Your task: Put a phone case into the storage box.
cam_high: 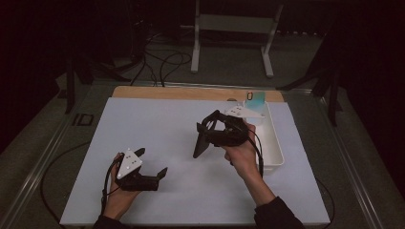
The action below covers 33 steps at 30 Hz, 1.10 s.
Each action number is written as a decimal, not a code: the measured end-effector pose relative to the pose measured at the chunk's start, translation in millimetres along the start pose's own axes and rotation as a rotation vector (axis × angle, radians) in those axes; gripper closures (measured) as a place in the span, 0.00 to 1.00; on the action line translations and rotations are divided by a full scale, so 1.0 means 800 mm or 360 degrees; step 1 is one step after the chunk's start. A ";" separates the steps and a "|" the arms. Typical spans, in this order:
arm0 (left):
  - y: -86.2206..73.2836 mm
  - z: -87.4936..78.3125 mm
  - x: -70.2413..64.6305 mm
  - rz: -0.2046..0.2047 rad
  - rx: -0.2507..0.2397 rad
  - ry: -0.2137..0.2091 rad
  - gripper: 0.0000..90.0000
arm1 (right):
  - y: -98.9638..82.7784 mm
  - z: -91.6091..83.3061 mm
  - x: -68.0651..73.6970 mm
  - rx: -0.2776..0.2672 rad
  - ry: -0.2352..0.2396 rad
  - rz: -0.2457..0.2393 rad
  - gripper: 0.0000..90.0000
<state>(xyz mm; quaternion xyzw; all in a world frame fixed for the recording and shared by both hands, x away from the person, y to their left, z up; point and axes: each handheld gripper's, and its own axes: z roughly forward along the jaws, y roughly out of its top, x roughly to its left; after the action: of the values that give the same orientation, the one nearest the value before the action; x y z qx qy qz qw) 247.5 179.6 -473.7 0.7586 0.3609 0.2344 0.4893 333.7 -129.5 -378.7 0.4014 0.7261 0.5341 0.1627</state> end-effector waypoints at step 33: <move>-0.031 -0.037 0.031 -0.0051 -0.0068 0.0118 0.00 | 0.023 0.015 -0.028 0.0027 -0.0124 -0.0049 0.17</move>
<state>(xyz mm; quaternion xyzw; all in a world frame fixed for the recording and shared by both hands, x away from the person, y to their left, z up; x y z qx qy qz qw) 234.6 222.4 -484.1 0.7329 0.3857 0.2621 0.4954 363.0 -136.7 -370.5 0.4121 0.7297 0.5094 0.1956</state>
